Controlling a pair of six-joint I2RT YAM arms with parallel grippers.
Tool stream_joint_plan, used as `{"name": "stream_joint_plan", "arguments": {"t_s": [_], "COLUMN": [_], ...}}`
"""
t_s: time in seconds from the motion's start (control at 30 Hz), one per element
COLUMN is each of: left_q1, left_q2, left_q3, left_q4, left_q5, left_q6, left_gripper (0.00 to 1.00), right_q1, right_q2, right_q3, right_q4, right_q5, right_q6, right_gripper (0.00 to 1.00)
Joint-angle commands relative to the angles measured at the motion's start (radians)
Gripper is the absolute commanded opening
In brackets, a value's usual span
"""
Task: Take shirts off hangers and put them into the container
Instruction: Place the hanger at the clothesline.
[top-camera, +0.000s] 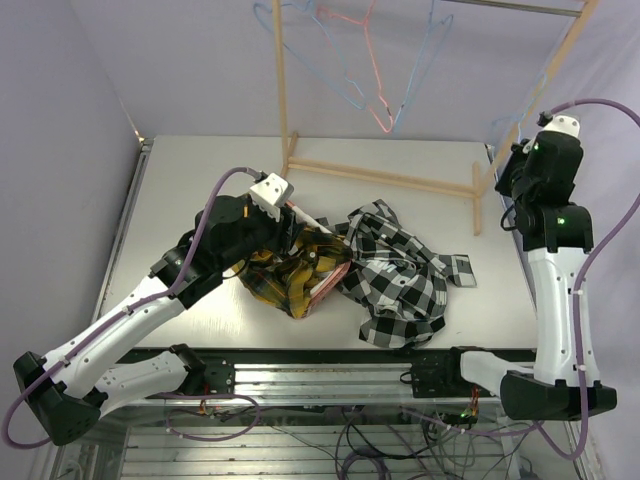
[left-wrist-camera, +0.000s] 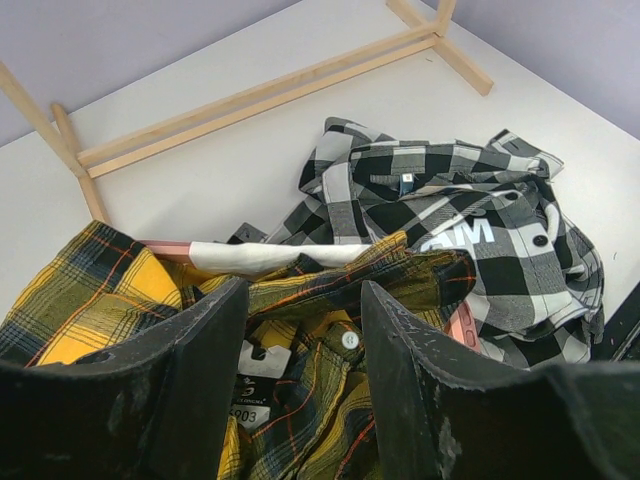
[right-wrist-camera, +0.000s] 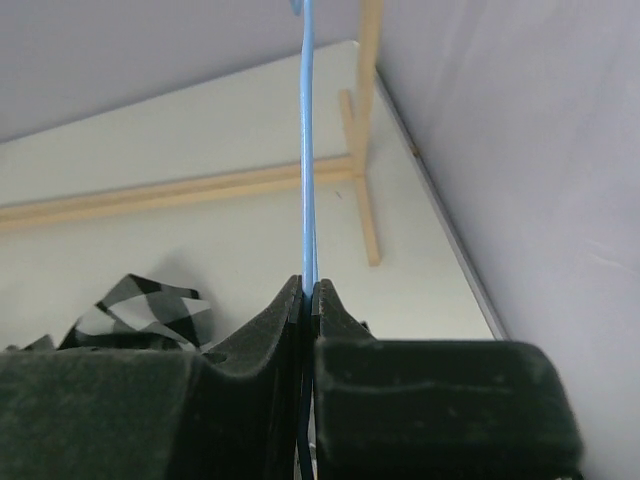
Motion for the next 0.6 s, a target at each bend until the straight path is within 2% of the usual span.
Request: {"name": "stream_joint_plan", "arguments": {"t_s": [0.0,0.2,0.4,0.57], "left_q1": [0.008,0.007,0.007,0.008], "left_q2": [-0.016,-0.014,-0.007,-0.012], "left_q3": [0.005,0.004,0.005,0.006], "left_q4": [0.038,0.036,0.035,0.031], "left_q5": [0.024,0.012,0.010,0.000], "left_q6": [-0.011,-0.009,-0.006,-0.001], "left_gripper": [0.60,0.60,0.60,0.60], "right_q1": [-0.007,-0.007,-0.006,-0.006], "right_q2": [0.015,0.060,0.151,0.165], "right_q3": [0.082,0.166,0.281,0.296], "right_q4": [0.054,0.108,0.104,0.133], "right_q5": [-0.167,-0.293,-0.297,-0.297], "right_q6": [-0.033,-0.052,-0.067,-0.060], "right_gripper": [0.00,0.00,0.00,0.00]}}
